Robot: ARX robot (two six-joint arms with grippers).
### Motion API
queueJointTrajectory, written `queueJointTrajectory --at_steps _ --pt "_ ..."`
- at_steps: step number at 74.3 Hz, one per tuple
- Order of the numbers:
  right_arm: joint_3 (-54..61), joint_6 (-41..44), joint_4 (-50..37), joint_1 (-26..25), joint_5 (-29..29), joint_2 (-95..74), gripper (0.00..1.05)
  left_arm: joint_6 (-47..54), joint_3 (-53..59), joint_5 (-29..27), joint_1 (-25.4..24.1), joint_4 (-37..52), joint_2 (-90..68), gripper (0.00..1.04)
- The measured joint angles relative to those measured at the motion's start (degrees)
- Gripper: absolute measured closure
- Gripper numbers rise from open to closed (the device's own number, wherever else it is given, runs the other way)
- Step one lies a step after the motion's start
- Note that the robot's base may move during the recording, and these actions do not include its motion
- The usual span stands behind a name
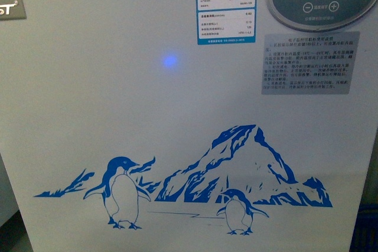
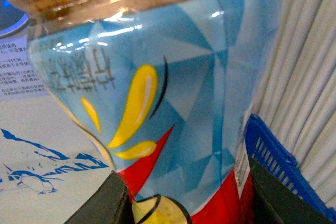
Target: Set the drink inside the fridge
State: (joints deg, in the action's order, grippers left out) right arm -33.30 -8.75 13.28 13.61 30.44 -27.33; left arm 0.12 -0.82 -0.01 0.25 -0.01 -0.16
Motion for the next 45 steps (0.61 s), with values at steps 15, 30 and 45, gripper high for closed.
queueJointTrajectory --at_steps 15,30,45 --pt "-0.1 -0.1 -0.1 -0.8 -1.4 3.2 0.64 0.0 0.0 0.0 0.0 0.0 0.0 0.08" --pt "-0.1 0.0 -2.4 -7.7 -7.1 4.2 0.64 0.0 0.0 0.0 0.0 0.0 0.0 0.08" --pt "0.5 -0.3 -2.7 -13.8 -13.1 4.6 0.64 0.0 0.0 0.0 0.0 0.0 0.0 0.08"
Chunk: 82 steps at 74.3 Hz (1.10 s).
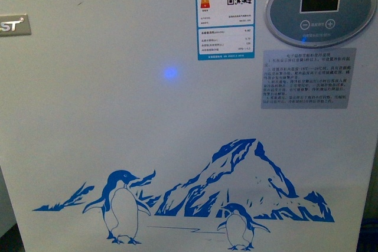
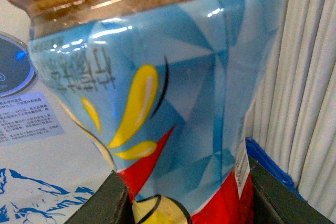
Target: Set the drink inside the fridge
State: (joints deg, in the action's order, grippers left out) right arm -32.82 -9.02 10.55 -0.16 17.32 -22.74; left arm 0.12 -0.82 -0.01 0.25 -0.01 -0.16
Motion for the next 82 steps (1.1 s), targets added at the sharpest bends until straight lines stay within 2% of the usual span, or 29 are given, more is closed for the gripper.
queueJointTrajectory --at_steps 19,82 --pt "1.0 -0.5 -2.6 -0.2 -2.1 0.8 0.64 0.0 0.0 0.0 0.0 0.0 0.0 0.08" --pt "3.0 -0.7 -2.7 -0.1 -1.5 1.6 0.64 0.0 0.0 0.0 0.0 0.0 0.0 0.08"
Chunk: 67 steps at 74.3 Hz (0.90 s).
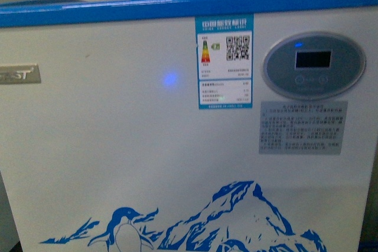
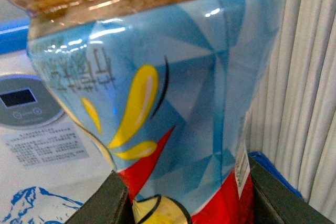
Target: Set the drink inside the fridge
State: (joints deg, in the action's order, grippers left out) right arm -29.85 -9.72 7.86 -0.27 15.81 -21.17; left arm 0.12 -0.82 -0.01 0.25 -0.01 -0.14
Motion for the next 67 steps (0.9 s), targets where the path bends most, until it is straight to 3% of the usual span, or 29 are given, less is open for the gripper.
queueJointTrajectory --at_steps 67 --pt "0.0 0.0 0.0 0.0 0.0 0.0 0.64 0.0 0.0 0.0 0.0 0.0 0.0 0.08"
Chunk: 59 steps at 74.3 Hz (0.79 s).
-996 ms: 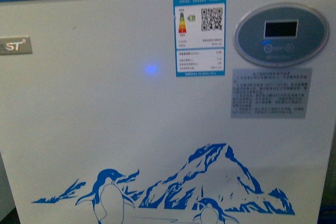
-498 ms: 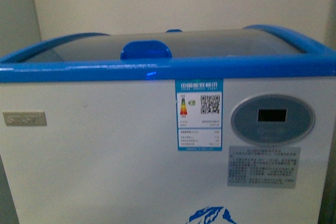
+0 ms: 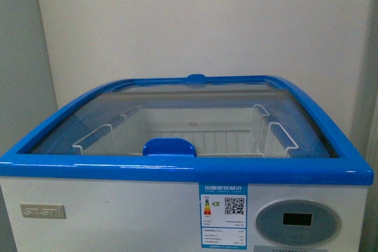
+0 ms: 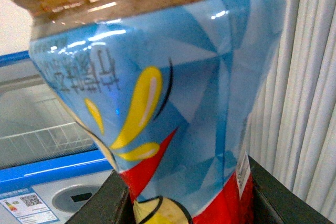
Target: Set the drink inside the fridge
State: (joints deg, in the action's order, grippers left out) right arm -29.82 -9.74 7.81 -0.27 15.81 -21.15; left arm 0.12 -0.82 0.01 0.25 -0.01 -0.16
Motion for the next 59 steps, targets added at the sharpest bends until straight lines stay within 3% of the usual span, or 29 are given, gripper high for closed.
queueJointTrajectory --at_steps 24,32,36,44,49,59 --pt "0.0 0.0 0.0 0.0 0.0 0.0 0.64 0.0 0.0 0.0 0.0 0.0 0.0 0.08" --pt "0.0 0.0 0.0 0.0 0.1 0.0 0.64 -9.2 -5.0 14.1 -4.0 -7.2 -11.1 0.08" --pt "0.0 0.0 0.0 0.0 0.0 0.0 0.64 -12.3 -7.4 17.2 -4.5 -3.1 -20.3 0.08" --pt "0.0 0.0 0.0 0.0 0.0 0.0 0.64 -12.7 -13.4 18.2 -3.8 8.6 -35.9 0.08" --pt "0.0 0.0 0.0 0.0 0.2 0.0 0.64 -10.7 -18.9 19.6 -2.2 16.6 -46.2 0.08" --pt "0.0 0.0 0.0 0.0 0.0 0.0 0.64 -1.8 -27.5 25.3 2.5 23.8 -56.9 0.08"
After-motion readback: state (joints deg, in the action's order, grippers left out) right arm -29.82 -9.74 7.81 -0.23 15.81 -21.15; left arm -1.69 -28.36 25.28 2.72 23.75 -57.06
